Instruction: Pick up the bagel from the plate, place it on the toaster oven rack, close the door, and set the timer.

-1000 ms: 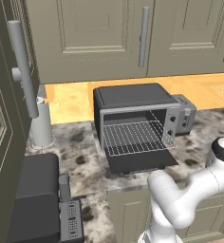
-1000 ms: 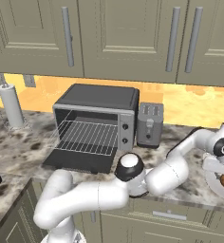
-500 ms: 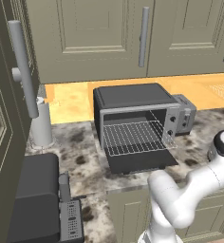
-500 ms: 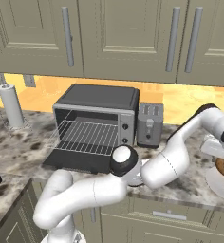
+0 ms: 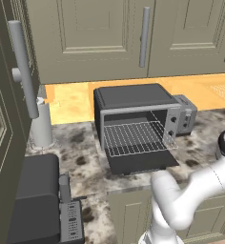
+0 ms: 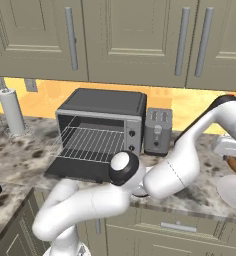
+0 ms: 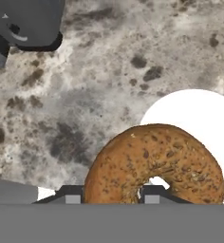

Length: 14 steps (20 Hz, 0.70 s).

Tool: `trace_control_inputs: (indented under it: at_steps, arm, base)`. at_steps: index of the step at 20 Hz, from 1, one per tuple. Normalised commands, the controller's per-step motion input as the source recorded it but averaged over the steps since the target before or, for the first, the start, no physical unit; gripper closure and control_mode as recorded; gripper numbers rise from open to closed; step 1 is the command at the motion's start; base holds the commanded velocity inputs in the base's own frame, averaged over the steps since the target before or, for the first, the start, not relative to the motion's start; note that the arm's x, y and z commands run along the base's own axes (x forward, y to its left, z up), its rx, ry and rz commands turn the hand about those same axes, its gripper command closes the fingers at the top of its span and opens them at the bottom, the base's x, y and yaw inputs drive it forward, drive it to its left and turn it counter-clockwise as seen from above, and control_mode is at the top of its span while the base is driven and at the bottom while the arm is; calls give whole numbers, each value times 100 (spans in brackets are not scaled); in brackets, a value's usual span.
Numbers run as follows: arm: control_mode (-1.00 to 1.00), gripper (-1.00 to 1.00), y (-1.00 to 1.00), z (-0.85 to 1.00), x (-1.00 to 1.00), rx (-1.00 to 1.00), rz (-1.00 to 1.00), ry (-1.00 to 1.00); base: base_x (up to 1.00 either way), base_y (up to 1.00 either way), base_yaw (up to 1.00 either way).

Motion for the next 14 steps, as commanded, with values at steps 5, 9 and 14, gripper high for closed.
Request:
trace_control_inputs:
  at_steps: [5,9,14]
  arm:
    - [-100,100,100,0,-88,-51,15,-49]
    - [-100,100,100,0,-99,-59,12,-49]
    - [-100,100,100,-9,-100,-66,9,-46]
  base:
    - [0,0,0]
    - [0,0,0]
    - [0,0,0]
